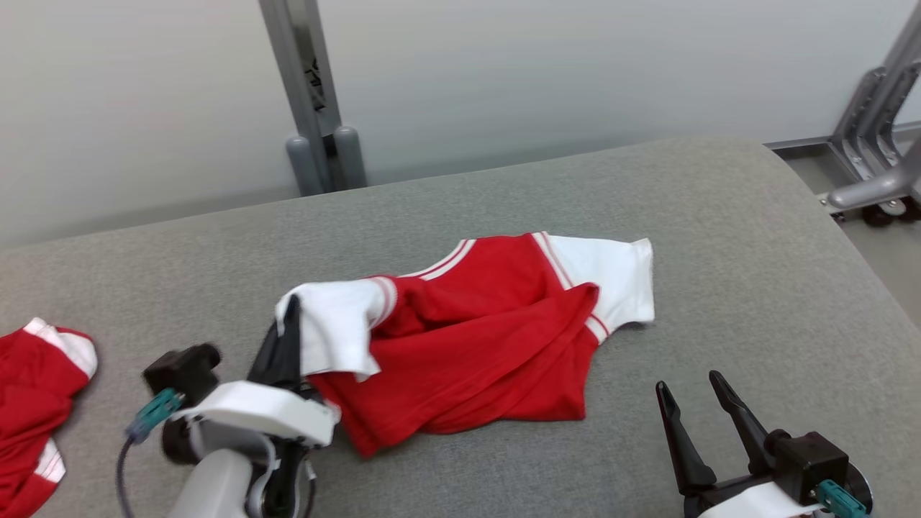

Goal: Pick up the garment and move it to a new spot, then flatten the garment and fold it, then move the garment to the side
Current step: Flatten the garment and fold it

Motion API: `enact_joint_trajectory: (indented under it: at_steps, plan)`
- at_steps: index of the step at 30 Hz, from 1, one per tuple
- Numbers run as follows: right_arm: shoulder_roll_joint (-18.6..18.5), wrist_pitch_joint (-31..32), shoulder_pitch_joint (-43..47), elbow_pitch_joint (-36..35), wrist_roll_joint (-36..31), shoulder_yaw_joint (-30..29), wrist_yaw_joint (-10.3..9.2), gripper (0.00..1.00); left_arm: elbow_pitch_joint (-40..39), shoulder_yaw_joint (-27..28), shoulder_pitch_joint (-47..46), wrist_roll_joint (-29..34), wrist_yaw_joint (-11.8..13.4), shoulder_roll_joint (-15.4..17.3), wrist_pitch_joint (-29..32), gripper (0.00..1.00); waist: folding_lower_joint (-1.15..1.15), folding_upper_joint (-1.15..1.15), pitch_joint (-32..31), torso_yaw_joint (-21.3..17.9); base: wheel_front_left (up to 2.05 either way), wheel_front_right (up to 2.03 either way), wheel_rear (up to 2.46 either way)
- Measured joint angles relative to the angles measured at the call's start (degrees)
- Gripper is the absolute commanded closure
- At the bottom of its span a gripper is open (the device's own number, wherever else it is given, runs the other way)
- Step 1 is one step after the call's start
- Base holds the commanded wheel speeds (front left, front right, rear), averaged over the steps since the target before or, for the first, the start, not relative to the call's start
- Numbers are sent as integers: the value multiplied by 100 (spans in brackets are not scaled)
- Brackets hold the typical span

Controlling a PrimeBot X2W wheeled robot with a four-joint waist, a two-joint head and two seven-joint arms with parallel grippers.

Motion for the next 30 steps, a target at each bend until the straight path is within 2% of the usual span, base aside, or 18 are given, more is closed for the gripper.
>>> enact_joint_trajectory:
  at_steps: [6,7,9,10,21,30]
  plan:
    - [0,0,15,5,-15,-1,0,0,-400,1017,642,558,-68,-20,-2,100,0,0,-78,278,0,0,0]
    - [-1,0,21,8,-16,-10,0,0,-420,1058,738,559,-75,-12,-3,90,0,0,-95,314,0,0,0]
    - [0,0,34,15,-23,-5,0,0,-447,1054,917,560,-81,-27,-3,39,0,0,-131,382,0,0,0]
    - [0,0,41,22,-23,-3,0,0,-456,1047,982,579,-64,-33,-3,0,0,0,-151,409,0,0,0]
    - [-1,0,112,68,191,85,0,0,-925,1152,1547,1391,393,-30,-4,0,0,0,-321,651,0,0,0]
    - [0,0,147,125,435,130,0,0,-2019,847,2168,2372,573,-29,-5,0,0,0,-360,825,0,0,0]
